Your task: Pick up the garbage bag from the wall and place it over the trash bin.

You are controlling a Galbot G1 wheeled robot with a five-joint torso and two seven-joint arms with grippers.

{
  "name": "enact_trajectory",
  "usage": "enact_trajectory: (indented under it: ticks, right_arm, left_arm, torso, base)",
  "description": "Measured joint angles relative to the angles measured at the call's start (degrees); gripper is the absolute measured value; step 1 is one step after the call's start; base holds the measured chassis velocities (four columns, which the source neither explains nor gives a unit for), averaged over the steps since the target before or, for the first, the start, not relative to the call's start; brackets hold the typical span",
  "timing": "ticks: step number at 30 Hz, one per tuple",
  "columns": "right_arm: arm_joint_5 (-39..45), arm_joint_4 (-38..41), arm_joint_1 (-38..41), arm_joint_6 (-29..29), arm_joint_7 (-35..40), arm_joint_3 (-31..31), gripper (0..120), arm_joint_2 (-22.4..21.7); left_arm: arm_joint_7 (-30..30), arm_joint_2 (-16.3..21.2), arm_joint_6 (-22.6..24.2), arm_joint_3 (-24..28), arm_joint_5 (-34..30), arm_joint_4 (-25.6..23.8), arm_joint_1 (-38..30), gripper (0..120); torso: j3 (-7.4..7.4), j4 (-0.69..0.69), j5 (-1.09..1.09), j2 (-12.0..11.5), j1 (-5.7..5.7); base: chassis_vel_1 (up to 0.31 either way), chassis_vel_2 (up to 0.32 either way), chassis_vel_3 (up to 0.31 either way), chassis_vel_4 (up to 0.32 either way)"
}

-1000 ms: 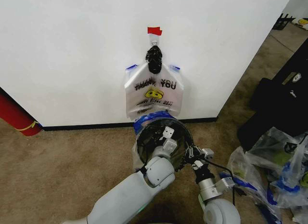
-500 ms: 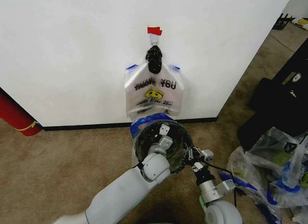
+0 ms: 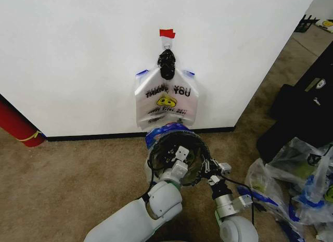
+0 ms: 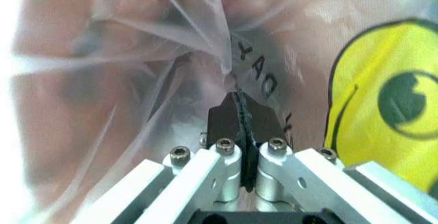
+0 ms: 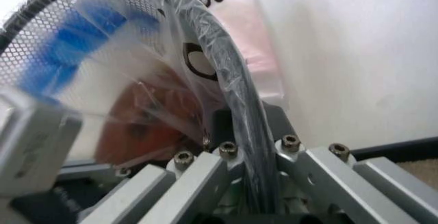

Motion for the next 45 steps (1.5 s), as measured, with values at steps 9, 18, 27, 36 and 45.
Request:
enact_trajectory:
  ticks: [9,18,27,36,45]
  right_arm:
    - [-3.01,-2.14,0.97,3.21,-0.84,1.51,0,-1.83]
    - [-4.56,-4.41,2.33,7.65,-3.50,1.74,0,-1.86]
    - [-6.29,-5.01,2.51,10.29,-5.57,1.48,0,-1.33]
    - [-6.49,-3.07,2.09,10.61,-6.76,0.97,0,-1.60]
    - [-6.43,-1.22,1.03,10.75,-7.87,0.39,0,-1.58]
  left_arm:
    - [1.09,1.82,0.05,-0.78,2.09,-3.49,3.65,0]
    - [1.59,3.33,4.42,0.22,-1.26,-6.07,3.71,0]
    - [2.57,2.00,5.72,2.95,-2.86,-3.03,0.88,0]
    - [2.63,1.33,6.64,3.92,-3.71,3.88,-4.78,0]
    - [2.65,-1.11,5.67,4.33,-4.74,8.99,-8.49,0]
  torso:
    - [0.00,0.00,0.00,0.00,0.00]
    - [0.00,0.00,0.00,0.00,0.00]
    - [0.00,0.00,0.01,0.00,0.00]
    - [0.01,0.00,0.00,0.00,0.00]
    - [0.00,0.00,0.01,0.00,0.00]
  base:
    - [0.000,0.000,0.000,0.000]
    - [0.000,0.000,0.000,0.000]
    - [0.000,0.000,0.000,0.000]
    - [0.000,0.000,0.000,0.000]
    - [0.000,0.000,0.000,0.000]
